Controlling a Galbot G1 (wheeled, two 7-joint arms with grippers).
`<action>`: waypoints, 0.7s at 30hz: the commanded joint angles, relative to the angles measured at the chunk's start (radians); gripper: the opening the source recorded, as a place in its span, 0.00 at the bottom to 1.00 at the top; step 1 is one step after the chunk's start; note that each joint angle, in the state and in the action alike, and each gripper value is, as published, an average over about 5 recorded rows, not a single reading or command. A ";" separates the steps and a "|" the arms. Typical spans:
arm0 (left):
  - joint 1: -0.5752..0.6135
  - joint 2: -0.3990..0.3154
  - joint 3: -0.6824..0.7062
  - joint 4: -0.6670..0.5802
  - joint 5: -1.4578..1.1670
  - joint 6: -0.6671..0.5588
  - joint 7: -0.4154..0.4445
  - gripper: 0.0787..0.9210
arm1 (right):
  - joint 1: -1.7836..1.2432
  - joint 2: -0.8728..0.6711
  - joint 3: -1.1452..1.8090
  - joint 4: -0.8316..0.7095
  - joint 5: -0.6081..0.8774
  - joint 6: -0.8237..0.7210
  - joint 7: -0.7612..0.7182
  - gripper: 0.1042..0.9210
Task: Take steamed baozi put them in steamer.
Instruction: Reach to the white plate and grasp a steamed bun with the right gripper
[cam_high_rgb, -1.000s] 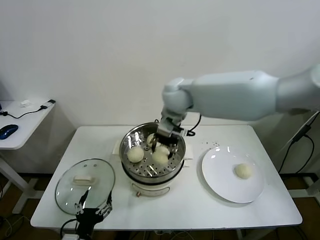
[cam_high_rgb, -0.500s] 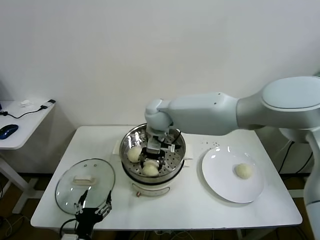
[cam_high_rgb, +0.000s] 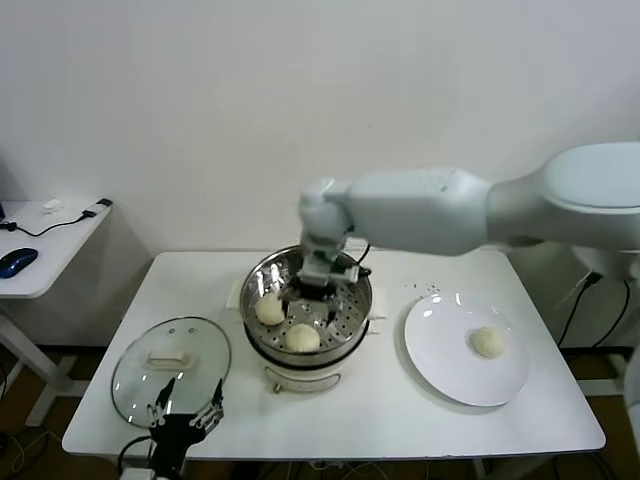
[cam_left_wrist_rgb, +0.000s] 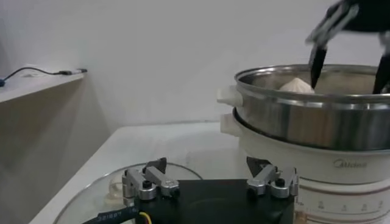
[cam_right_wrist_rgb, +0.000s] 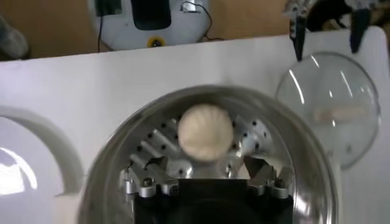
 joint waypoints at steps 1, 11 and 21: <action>-0.003 0.001 0.000 0.002 0.001 0.000 0.000 0.88 | 0.284 -0.372 -0.260 -0.015 0.275 -0.303 -0.026 0.88; -0.013 0.003 -0.006 0.013 -0.005 0.007 0.006 0.88 | 0.038 -0.718 -0.320 0.011 0.094 -0.551 0.047 0.88; -0.005 -0.006 -0.010 0.019 0.003 0.013 0.009 0.88 | -0.438 -0.682 0.119 -0.217 -0.047 -0.563 0.086 0.88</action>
